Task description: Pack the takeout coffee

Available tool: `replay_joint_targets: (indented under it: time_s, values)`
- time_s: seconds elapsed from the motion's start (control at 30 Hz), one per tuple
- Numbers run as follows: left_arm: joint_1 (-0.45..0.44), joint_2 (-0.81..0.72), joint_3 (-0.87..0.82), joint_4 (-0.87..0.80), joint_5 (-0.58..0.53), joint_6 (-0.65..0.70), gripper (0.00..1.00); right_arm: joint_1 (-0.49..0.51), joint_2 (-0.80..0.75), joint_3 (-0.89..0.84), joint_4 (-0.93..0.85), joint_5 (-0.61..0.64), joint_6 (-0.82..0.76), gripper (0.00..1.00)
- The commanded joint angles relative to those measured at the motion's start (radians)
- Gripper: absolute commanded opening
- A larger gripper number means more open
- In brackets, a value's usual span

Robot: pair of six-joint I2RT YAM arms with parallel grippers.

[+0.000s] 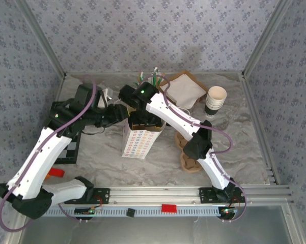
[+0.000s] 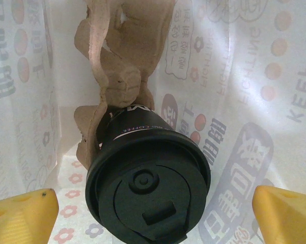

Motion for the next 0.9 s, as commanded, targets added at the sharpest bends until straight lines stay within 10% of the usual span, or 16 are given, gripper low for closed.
replay_joint_targets:
  time_s: [0.0,0.87]
  values:
    - [-0.012,0.034,0.033,-0.039,-0.032,0.037,0.42,0.008,0.023,0.026,-0.049,0.024,-0.012,1.00]
    - [-0.010,0.052,-0.062,-0.101,-0.145,0.057,0.00,0.000,0.005,0.097,-0.067,-0.026,-0.005,1.00]
